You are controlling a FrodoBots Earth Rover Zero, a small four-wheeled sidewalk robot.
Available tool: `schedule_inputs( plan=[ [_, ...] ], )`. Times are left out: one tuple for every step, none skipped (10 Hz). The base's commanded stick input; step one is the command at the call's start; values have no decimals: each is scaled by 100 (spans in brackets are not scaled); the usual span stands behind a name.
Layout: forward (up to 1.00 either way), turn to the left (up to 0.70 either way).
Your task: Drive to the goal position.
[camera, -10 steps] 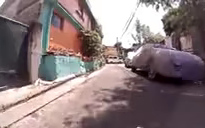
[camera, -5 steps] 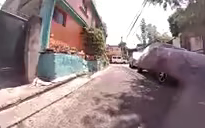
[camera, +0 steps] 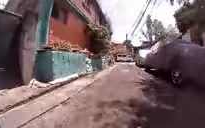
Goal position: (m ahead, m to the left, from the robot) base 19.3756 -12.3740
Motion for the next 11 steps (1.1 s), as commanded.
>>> schedule_inputs(
  plan=[
    [70, -27],
    [70, -27],
    [70, -27],
    [70, -27],
    [70, -27],
    [70, -27],
    [70, -27],
    [70, -10],
    [70, 8],
    [70, 8],
    [70, 8]
  ],
)
